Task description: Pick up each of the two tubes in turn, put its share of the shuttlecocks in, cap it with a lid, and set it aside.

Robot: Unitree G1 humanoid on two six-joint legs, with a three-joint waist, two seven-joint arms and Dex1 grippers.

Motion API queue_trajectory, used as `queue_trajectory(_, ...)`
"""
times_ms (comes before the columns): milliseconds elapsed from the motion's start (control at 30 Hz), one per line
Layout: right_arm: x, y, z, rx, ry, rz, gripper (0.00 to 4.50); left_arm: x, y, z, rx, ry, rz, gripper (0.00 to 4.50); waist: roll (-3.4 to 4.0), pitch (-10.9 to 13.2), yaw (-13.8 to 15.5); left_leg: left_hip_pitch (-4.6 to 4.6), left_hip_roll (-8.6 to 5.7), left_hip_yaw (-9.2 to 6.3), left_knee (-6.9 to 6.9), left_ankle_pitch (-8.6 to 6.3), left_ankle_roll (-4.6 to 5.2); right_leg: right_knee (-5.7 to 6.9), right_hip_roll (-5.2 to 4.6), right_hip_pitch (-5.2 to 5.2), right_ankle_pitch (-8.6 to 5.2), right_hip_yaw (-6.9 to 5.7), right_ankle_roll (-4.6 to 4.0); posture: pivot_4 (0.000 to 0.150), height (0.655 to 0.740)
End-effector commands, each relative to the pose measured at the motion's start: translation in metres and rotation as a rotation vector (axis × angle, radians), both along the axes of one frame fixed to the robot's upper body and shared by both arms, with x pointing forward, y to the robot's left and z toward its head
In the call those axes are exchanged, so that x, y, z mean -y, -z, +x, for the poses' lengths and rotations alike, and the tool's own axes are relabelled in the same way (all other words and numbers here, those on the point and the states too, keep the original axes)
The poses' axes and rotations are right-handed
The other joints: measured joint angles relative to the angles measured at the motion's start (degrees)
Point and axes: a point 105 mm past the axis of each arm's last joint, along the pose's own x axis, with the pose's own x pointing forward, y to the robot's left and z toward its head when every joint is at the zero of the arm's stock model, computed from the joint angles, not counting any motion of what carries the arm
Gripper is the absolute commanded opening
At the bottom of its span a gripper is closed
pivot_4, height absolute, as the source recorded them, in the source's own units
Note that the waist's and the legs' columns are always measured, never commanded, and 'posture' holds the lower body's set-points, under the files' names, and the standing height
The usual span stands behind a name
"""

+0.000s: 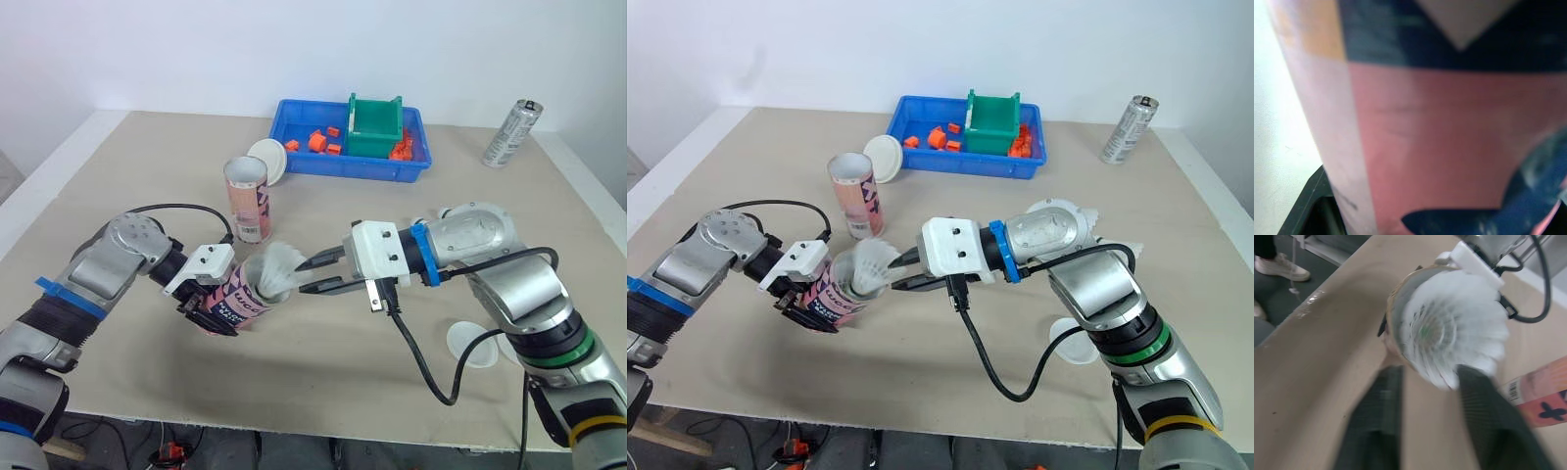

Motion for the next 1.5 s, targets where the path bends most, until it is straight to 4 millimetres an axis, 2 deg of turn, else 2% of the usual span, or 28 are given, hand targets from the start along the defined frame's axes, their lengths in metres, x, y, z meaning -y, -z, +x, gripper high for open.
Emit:
queue_trajectory(33, 0.001, -0.015, -0.007, -0.014, -0.050, 0.013, 3.76, 0.000, -0.002, -0.001, 0.018, 0.005, 0.005, 3.21, 0.00, 0.00, 0.00, 0.00, 0.00, 0.00, 0.00, 0.00, 0.00, 0.01, 0.00, -0.01, 0.00, 0.00, 0.00, 0.150, 0.7355)
queue_trajectory(67, 0.003, -0.016, -0.009, -0.030, -0.065, 0.013, 4.23, 0.000, -0.002, -0.001, 0.017, 0.005, 0.005, 3.21, 0.00, 0.00, 0.00, 0.00, 0.00, -0.01, 0.00, 0.00, 0.00, 0.01, 0.01, -0.01, 0.00, 0.00, 0.00, 0.150, 0.7355)
queue_trajectory(100, 0.003, -0.021, -0.005, -0.038, -0.051, 0.049, 4.45, 0.000, -0.002, -0.001, 0.017, 0.004, 0.005, 3.21, 0.00, 0.00, 0.00, 0.00, 0.01, -0.01, 0.00, 0.00, 0.00, 0.01, 0.01, 0.00, 0.00, 0.00, 0.00, 0.150, 0.7355)
queue_trajectory(167, 0.004, -0.034, 0.006, -0.068, -0.009, 0.134, 4.45, -0.001, -0.002, -0.002, 0.015, 0.002, 0.005, 3.21, 0.00, 0.00, -0.13, 0.00, 0.01, -0.01, 0.00, 0.00, 0.00, 0.01, 0.01, 0.00, 0.00, 0.00, 0.00, 0.150, 0.7355)
queue_trajectory(233, 0.004, -0.036, 0.010, -0.096, -0.014, 0.162, 4.45, -0.002, -0.001, -0.002, 0.014, 0.000, 0.007, 3.21, -0.01, 0.00, -0.19, 0.01, 0.01, 0.00, 0.01, 0.00, 0.00, 0.01, 0.01, 0.00, 0.03, 0.00, -0.03, 0.150, 0.7355)
queue_trajectory(300, -0.002, -0.039, 0.021, -0.117, 0.029, 0.196, 4.45, -0.003, -0.001, -0.002, 0.013, -0.004, 0.009, 3.21, 0.00, 0.00, -0.28, 0.02, 0.02, -0.01, 0.00, 0.00, 0.00, 0.02, 0.02, 0.00, 0.02, -0.01, -0.03, 0.150, 0.7355)
queue_trajectory(333, -0.005, -0.033, 0.022, -0.129, 0.023, 0.167, 3.92, -0.003, -0.001, -0.001, 0.012, -0.008, 0.008, 3.21, 0.00, 0.00, -0.31, 0.03, 0.02, -0.01, -0.01, 0.00, 0.00, 0.02, 0.02, 0.00, 0.02, -0.01, -0.03, 0.150, 0.7355)
queue_trajectory(367, -0.007, -0.030, 0.022, -0.137, 0.016, 0.142, 3.68, -0.003, -0.002, -0.001, 0.012, -0.011, 0.006, 3.21, 0.00, 0.01, -0.30, 0.03, 0.03, -0.01, -0.02, 0.00, 0.00, 0.02, 0.03, -0.01, 0.01, -0.01, -0.03, 0.150, 0.7355)
queue_trajectory(433, -0.009, -0.022, 0.016, -0.137, -0.031, 0.079, 2.68, -0.003, -0.002, 0.000, 0.011, -0.015, 0.004, 3.21, 0.00, 0.01, -0.23, 0.01, 0.03, -0.02, -0.04, 0.00, 0.00, 0.03, 0.04, -0.02, -0.01, -0.02, -0.03, 0.150, 0.7355)
queue_trajectory(600, -0.018, -0.022, 0.008, -0.077, -0.143, -0.014, 0.29, -0.001, -0.004, 0.001, 0.007, -0.019, -0.012, 3.21, 0.04, 0.03, -0.26, -0.01, 0.02, -0.03, -0.04, 0.00, 0.00, 0.04, 0.04, -0.02, -0.05, -0.02, -0.01, 0.150, 0.7355)
queue_trajectory(633, -0.020, -0.023, 0.007, -0.072, -0.157, -0.022, 0.05, -0.001, -0.004, 0.001, 0.008, -0.020, -0.012, 3.21, 0.05, 0.04, -0.27, 0.00, 0.02, -0.02, -0.04, 0.00, 0.00, 0.05, 0.04, -0.04, -0.03, -0.02, -0.02, 0.150, 0.7355)
queue_trajectory(800, -0.034, -0.026, 0.009, -0.031, -0.209, -0.064, 0.05, 0.000, -0.004, 0.002, 0.008, -0.022, -0.014, 3.21, 0.05, 0.03, -0.27, 0.02, 0.03, -0.02, -0.02, 0.00, 0.00, 0.06, 0.04, -0.02, -0.02, -0.03, -0.03, 0.150, 0.7355)
queue_trajectory(1100, -0.062, 0.003, 0.021, 0.060, -0.272, -0.257, 0.05, 0.002, -0.005, 0.003, 0.011, -0.019, -0.019, 3.21, 0.05, 0.04, -0.22, 0.02, 0.02, -0.03, -0.02, 0.01, -0.01, 0.08, 0.04, -0.02, -0.02, -0.04, -0.03, 0.150, 0.7355)
queue_trajectory(1500, -0.108, 0.017, 0.016, -0.023, -0.279, -0.222, 0.05, 0.002, -0.006, 0.004, 0.014, -0.027, -0.025, 3.21, 0.05, 0.03, -0.22, 0.04, 0.02, -0.08, -0.03, 0.04, -0.06, 0.19, 0.07, -0.04, -0.02, -0.07, -0.03, 0.150, 0.7355)
